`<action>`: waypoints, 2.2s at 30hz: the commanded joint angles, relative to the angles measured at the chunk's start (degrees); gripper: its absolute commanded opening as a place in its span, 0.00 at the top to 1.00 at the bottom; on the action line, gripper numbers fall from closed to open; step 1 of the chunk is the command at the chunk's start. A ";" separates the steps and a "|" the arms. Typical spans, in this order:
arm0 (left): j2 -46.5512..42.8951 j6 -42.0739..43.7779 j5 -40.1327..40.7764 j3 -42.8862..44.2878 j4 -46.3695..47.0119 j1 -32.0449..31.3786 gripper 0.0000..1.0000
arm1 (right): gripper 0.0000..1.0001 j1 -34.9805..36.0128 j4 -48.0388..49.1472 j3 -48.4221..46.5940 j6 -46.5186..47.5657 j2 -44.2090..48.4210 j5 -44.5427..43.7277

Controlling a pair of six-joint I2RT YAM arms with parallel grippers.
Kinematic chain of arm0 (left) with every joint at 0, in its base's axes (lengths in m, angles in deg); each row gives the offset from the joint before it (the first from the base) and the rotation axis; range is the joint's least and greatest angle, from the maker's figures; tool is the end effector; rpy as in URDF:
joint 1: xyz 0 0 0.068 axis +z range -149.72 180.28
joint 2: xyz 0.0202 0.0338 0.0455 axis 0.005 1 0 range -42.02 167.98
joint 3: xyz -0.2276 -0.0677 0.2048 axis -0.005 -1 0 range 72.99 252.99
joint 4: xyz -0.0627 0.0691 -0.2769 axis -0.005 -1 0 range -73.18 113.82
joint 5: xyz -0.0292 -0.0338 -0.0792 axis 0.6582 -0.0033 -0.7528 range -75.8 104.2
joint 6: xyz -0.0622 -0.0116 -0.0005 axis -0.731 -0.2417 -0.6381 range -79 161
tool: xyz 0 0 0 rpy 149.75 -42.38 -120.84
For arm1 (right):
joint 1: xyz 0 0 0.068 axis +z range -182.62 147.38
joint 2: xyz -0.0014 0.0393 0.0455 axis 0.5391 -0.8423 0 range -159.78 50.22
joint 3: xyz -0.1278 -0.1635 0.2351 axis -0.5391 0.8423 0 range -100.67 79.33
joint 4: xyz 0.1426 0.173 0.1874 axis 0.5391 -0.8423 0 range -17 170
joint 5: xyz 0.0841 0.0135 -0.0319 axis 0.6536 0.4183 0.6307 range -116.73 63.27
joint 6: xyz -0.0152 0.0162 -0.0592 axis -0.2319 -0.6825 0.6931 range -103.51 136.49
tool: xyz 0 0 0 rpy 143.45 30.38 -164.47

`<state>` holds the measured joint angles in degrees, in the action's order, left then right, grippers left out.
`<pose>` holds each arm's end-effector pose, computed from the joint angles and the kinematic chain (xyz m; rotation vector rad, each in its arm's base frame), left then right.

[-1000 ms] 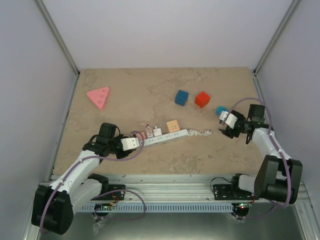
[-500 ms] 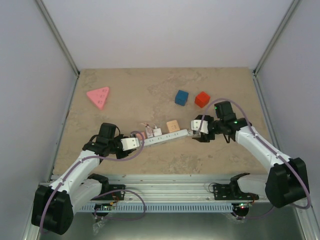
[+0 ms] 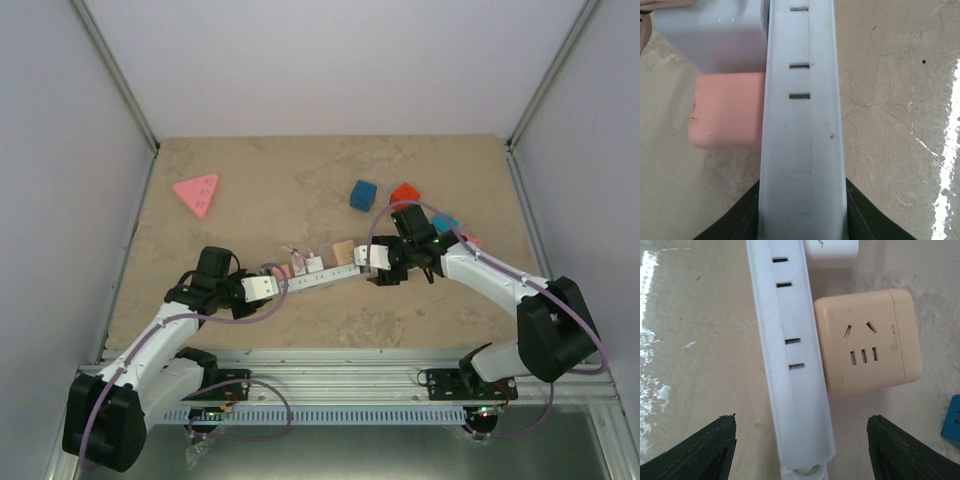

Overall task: Pull the plug off the socket
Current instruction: Place the socket at the center of the board.

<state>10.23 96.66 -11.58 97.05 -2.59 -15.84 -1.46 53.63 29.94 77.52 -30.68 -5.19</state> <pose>0.1612 -0.0687 0.1811 1.5519 1.8452 -0.2585 0.2500 0.1719 0.2206 -1.8924 1.6317 0.2737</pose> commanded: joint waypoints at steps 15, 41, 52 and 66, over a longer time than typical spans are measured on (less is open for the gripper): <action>-1.49 0.93 -2.85 0.29 3.57 0.39 1.00 | 0.55 2.51 4.95 -0.89 0.40 -7.15 -4.86; -1.19 -1.86 -0.85 -0.55 7.25 0.42 0.51 | 0.99 4.31 11.90 3.74 0.23 -5.70 -6.78; -1.36 -2.26 -0.29 -0.85 8.07 0.39 0.01 | 0.99 4.26 14.73 6.31 0.92 -3.46 -8.24; -2.46 -1.82 -1.63 -0.96 6.69 0.45 0.00 | 0.99 4.35 33.17 13.87 -0.24 -3.15 -18.41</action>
<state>8.15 94.34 -11.62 96.28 4.51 -15.46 2.89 78.22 40.91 78.73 -33.81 -17.59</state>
